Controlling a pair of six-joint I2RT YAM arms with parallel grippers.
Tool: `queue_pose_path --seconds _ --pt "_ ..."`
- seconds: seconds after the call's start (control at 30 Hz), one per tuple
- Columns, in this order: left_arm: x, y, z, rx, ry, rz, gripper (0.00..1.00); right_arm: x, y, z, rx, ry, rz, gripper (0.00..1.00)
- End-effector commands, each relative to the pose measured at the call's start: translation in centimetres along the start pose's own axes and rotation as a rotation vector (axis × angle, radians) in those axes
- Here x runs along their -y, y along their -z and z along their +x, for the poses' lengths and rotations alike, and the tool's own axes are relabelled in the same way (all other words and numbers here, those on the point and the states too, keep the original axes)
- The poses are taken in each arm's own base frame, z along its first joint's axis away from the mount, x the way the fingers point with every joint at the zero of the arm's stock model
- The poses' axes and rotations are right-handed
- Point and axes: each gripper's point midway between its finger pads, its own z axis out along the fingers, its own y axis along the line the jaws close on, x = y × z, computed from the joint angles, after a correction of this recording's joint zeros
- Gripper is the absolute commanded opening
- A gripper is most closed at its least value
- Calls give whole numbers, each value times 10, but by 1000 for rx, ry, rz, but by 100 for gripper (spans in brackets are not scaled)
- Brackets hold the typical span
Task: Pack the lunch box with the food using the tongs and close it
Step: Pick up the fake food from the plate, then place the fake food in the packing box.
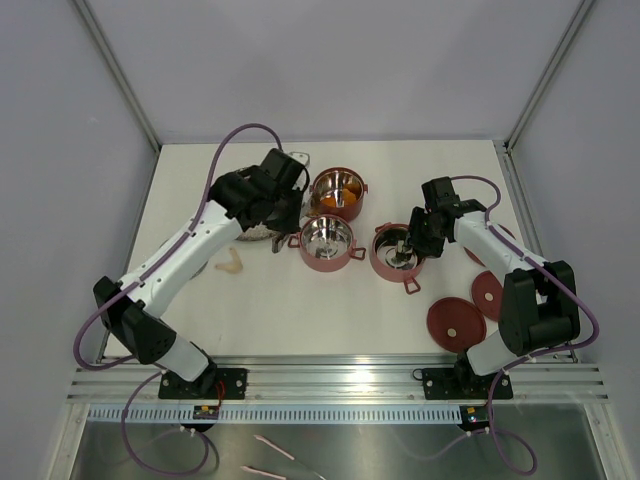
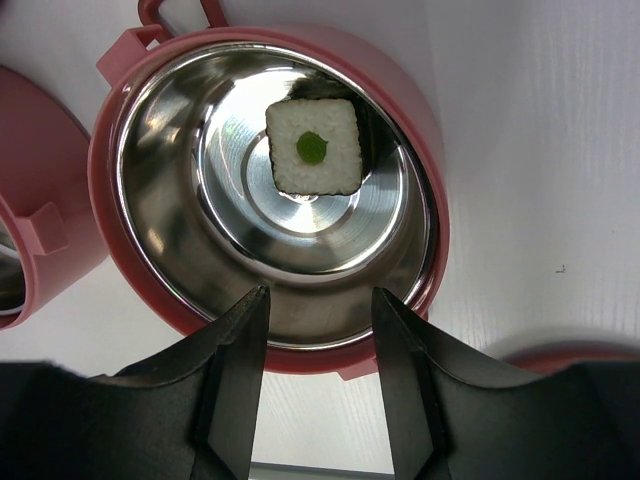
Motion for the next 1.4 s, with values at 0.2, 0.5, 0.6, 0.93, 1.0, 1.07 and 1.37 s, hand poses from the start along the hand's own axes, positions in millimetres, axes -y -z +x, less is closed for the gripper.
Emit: queue_pose_path --seconds 0.2,0.5,0.6,0.93,1.0,1.07,1.37 --pt "52 -11 46 -125 -133 229 0 -6 11 -6 38 5 -14 53" --pt "61 -32 62 -177 -145 216 19 -8 14 -8 45 6 -19 53" --pt "59 -35 63 -174 -143 200 26 -7 14 -7 45 5 -19 53" --pt "59 -31 44 -108 -118 181 28 -5 12 -3 37 7 -15 53" --pt "57 -26 35 -72 -112 167 27 -5 11 -3 37 9 -15 53" --pt "57 -19 24 -33 -107 157 27 -5 11 -4 38 9 -16 53" --pt "18 15 -12 103 -47 19 27 -5 8 -3 34 14 -19 53"
